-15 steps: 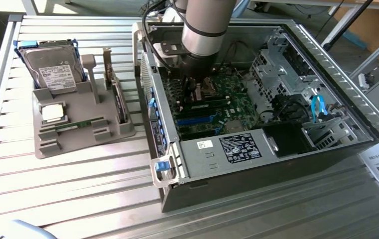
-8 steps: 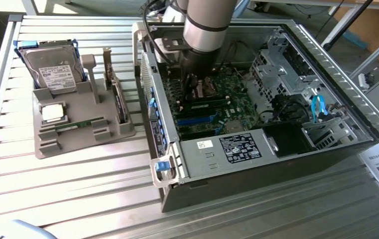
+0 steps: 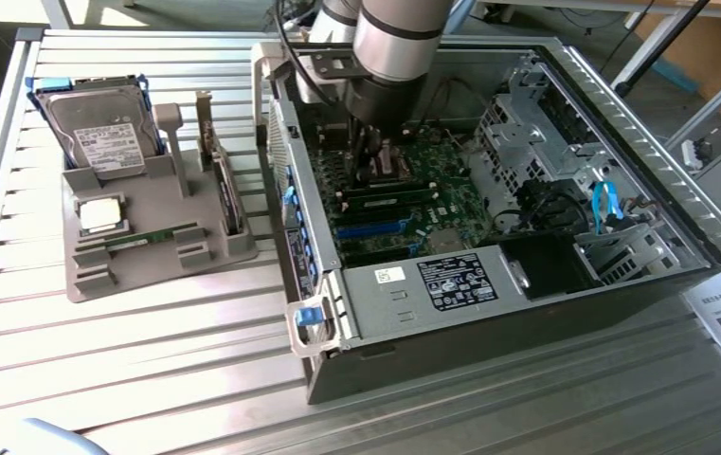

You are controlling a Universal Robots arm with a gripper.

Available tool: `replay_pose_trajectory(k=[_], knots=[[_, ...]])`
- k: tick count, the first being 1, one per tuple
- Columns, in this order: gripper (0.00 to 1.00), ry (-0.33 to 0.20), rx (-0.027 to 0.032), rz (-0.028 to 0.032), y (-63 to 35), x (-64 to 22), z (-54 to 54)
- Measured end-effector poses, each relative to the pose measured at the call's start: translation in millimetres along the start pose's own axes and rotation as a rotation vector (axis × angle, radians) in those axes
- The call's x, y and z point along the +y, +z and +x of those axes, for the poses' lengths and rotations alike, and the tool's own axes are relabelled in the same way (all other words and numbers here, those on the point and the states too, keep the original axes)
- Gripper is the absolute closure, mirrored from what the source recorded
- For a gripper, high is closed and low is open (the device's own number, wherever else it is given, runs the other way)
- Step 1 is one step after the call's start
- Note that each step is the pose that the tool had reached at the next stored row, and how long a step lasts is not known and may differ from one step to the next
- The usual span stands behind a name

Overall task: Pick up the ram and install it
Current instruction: 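Press down the ram until it locks into place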

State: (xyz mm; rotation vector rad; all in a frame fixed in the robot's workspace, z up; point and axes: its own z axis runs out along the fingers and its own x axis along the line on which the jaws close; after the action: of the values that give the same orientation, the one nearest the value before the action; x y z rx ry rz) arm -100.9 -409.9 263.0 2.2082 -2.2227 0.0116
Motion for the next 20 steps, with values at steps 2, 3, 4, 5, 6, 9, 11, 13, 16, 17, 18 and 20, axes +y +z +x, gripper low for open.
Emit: replay_pose_trajectory(k=[2, 3, 4, 5, 6, 9, 11, 13, 16, 17, 18, 20], knots=[[0.9, 0.0, 0.0002, 0.0, -4.4, -0.3, 0.1], [0.9, 0.0, 0.0002, 0.0, -6.3, -0.4, 0.1], [0.9, 0.0, 0.0004, -0.0001, -7.7, -0.5, 0.1], [0.9, 0.0, 0.0003, 0.0, -8.0, -0.5, 0.1], [0.9, 0.0, 0.0002, 0.0001, -8.0, -0.6, 0.1], [0.9, 0.0, 0.0003, 0.0, -8.1, -0.6, 0.1], [0.9, 0.0, 0.0004, 0.0, -8.1, -0.7, 0.1], [0.9, 0.0, 0.0008, -0.0002, -8.2, -2.8, 0.1], [0.9, 0.0, 0.0005, 0.0, -8.1, -9.1, 0.0], [0.9, 0.0, 0.0005, 0.0, -8.1, -11.7, -0.1], [0.9, 0.0, 0.0004, 0.0, -8.1, -14.8, -0.2], [0.9, 0.0, 0.0004, 0.0, -8.1, -20.9, -0.4]])
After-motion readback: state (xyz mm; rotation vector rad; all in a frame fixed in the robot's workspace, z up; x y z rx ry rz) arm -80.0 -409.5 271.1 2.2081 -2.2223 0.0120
